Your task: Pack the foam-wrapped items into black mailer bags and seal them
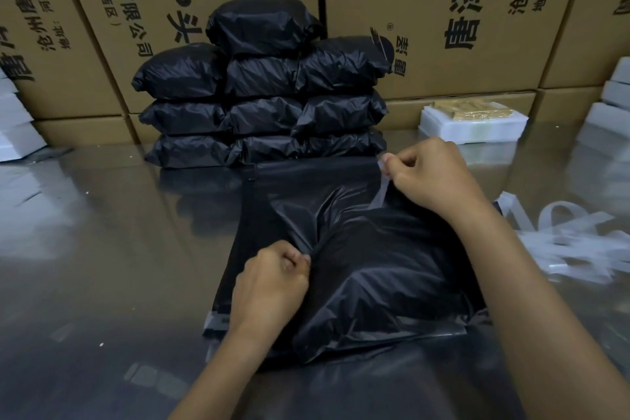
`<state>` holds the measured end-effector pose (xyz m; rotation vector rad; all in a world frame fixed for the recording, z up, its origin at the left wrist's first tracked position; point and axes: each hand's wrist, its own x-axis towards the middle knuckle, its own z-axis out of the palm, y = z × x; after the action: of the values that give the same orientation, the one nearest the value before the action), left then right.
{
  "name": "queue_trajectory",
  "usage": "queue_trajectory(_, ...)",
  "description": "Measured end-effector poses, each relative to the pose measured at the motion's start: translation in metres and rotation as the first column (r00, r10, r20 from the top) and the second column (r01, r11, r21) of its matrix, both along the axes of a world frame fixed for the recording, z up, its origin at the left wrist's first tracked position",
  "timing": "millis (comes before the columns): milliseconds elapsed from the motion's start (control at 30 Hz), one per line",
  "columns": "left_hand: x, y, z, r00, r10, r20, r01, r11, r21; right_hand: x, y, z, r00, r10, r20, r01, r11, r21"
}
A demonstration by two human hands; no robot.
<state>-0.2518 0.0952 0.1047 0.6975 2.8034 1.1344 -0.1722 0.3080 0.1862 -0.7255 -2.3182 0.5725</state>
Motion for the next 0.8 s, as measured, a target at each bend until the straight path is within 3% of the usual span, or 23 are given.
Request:
queue_trajectory(67,0.012,0.005,-0.004,0.978,-0.04,-0.203,0.0,0.982,-0.191,0.007,0.009,-0.002,0.999,-0.031,0.011,0.031,1.0,-0.007)
queue_trajectory(167,0.013,0.008,-0.005,0.972,-0.082,-0.219,0.035,0.977,-0.211,0.02,0.022,-0.005,0.999,-0.053,0.008,0.054,0.998,-0.026)
queue_trajectory(267,0.0,0.0,0.005,0.974,-0.026,-0.226,0.032,0.999,0.024,0.036,0.029,-0.011,0.997,-0.071,0.004,0.071,0.996,-0.047)
queue_trajectory(333,-0.001,-0.004,0.015,0.958,-0.038,-0.285,0.11,0.964,0.241,0.048,0.031,-0.018,0.994,-0.105,-0.008,0.104,0.994,-0.04)
queue_trajectory(433,0.014,0.004,0.036,0.906,-0.274,-0.323,0.374,0.875,0.307,0.064,0.037,-0.031,0.984,-0.169,-0.051,0.166,0.984,-0.058)
queue_trajectory(533,0.039,0.025,0.047,0.759,-0.587,-0.281,0.627,0.776,0.074,0.078,0.047,-0.045,0.971,-0.233,-0.055,0.225,0.967,-0.122)
queue_trajectory(600,0.055,0.042,0.049,0.677,-0.691,-0.252,0.672,0.72,-0.17,0.089,0.055,-0.055,0.959,-0.275,-0.071,0.259,0.95,-0.174)
queue_trajectory(700,0.069,0.064,0.049,0.668,-0.72,-0.191,0.59,0.667,-0.455,0.103,0.067,-0.063,0.923,-0.368,-0.111,0.345,0.921,-0.184)
queue_trajectory(800,0.076,0.089,0.054,0.699,-0.703,-0.129,0.557,0.65,-0.517,0.115,0.078,-0.068,0.884,-0.457,-0.104,0.431,0.879,-0.203)
